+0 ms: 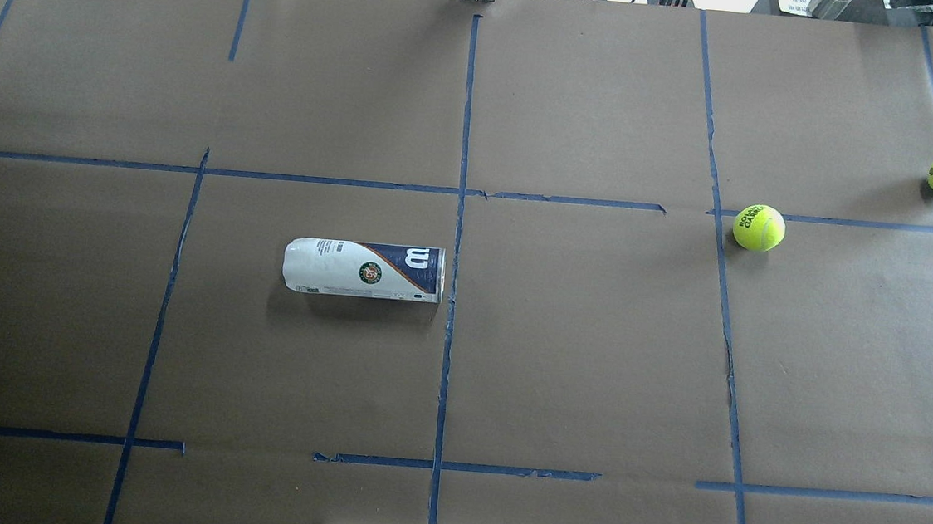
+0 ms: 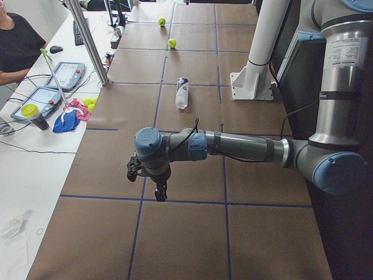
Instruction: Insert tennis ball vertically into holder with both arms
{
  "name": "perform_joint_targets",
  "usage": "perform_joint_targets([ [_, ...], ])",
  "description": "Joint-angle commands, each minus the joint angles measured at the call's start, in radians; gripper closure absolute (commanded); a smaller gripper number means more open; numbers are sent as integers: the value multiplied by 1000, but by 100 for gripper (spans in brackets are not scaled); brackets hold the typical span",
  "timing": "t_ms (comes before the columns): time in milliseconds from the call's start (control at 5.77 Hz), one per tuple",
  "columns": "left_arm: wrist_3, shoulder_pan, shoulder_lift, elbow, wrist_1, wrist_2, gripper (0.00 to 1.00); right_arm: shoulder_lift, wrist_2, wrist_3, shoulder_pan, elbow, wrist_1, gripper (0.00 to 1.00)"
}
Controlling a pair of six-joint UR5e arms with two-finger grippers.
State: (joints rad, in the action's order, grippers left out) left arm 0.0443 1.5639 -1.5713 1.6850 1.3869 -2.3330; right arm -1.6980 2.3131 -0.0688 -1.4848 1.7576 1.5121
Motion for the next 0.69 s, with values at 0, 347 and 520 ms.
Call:
perform_joint_targets([
  [0,3,-7,13,53,-2,24,0,-2,-1,-2,1,-3,3,0],
  [347,-1,-7,16,59,1,18,0,-2,6,-2,3,-4,5,0],
  [520,-3,-7,17,58,3,17,0,-2,6,-3,3,-1,4,0],
])
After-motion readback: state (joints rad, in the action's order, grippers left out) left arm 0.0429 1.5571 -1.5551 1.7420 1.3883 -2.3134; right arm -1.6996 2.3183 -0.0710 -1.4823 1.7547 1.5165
